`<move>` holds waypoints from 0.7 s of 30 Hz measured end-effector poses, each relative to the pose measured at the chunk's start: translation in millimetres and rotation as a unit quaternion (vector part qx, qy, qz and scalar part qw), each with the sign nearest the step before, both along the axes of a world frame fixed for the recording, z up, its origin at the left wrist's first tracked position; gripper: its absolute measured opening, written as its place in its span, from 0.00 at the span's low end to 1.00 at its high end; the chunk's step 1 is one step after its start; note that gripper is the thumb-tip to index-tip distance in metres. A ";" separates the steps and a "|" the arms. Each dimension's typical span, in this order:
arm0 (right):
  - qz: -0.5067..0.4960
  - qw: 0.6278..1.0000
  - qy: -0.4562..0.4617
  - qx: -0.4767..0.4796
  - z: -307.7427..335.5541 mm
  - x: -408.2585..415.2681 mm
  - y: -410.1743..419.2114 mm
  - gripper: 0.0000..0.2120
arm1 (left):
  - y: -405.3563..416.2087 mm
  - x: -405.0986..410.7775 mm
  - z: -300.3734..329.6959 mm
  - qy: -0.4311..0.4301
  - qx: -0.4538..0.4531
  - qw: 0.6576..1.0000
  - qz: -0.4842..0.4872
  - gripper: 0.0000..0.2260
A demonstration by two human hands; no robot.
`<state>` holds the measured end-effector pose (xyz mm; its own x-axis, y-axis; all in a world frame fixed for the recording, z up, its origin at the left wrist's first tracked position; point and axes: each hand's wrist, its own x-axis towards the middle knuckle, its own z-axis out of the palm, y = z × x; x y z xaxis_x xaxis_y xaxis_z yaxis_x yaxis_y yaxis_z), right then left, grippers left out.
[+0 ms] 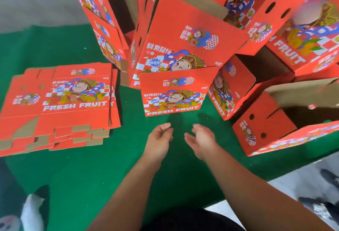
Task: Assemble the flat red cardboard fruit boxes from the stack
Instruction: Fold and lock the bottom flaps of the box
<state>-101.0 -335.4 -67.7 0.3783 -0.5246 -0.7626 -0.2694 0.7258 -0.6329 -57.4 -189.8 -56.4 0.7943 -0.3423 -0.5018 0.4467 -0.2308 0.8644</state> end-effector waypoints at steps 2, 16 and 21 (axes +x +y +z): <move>0.076 0.997 -0.005 0.000 0.7 17.3 26.5 0.04 | 6.3 9.2 0.3 0.005 -0.010 1.000 0.017 0.09; 0.403 0.911 0.006 -0.091 -1.6 170.3 219.4 0.07 | 185.2 112.1 -2.6 -0.070 0.041 0.971 0.223 0.08; 0.422 0.890 0.029 -0.174 -15.8 204.3 246.9 0.14 | 257.9 155.2 -32.4 -0.179 0.277 0.939 0.101 0.21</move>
